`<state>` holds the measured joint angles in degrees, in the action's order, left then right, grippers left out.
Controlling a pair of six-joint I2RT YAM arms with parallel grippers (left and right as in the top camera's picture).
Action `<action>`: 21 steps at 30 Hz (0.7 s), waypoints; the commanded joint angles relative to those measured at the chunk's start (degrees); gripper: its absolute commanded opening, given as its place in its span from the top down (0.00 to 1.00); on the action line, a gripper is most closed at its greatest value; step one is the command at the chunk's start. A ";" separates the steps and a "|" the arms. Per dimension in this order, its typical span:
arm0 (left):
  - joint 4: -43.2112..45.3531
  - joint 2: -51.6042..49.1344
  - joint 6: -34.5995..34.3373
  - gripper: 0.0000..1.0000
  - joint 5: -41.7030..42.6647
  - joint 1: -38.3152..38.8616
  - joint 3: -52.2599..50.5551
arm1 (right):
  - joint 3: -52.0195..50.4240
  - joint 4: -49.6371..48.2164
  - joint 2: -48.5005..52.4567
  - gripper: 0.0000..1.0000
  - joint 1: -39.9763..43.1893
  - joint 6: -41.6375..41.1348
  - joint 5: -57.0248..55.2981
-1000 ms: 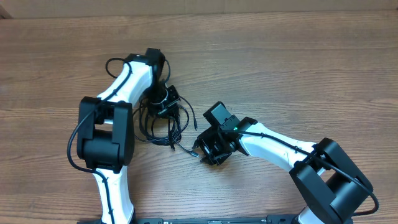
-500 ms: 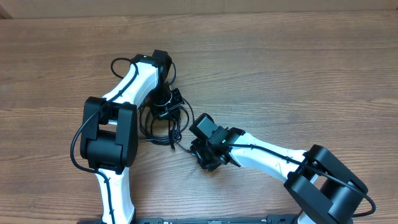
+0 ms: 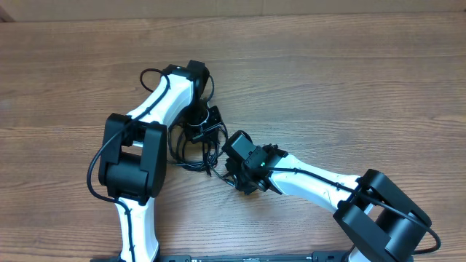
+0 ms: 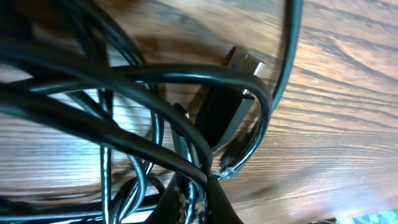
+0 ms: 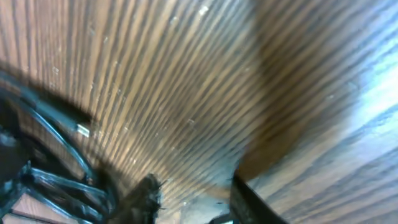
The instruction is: Untangle cables
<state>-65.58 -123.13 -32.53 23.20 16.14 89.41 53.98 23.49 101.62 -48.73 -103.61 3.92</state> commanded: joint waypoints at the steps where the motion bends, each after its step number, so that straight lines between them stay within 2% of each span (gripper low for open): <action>1: 0.48 -0.85 0.94 0.96 0.66 0.96 1.07 | -0.52 0.55 0.31 0.61 0.04 -0.31 2.64; 14: 1.29 -0.87 -0.94 0.96 -1.51 1.18 1.07 | -0.50 2.75 0.28 0.66 1.27 -0.28 10.23; 16: 1.29 -0.87 -0.92 0.95 -1.57 1.18 1.07 | -0.50 2.93 0.28 0.64 2.05 2.05 12.52; 18: 1.33 -0.87 -0.92 0.94 -1.77 1.18 1.07 | -0.31 2.69 0.09 0.64 3.34 8.26 14.08; 19: 1.31 -0.87 -0.87 0.94 -2.05 1.18 1.07 | 0.04 2.73 -0.11 0.70 4.42 13.70 13.77; 21: 1.29 -0.87 -0.50 0.95 -2.93 1.14 1.07 | 0.92 2.78 -0.96 0.96 7.15 26.47 13.88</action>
<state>-64.49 -123.13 -32.88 22.04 16.91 89.41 53.95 26.37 101.65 -45.21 -95.18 16.01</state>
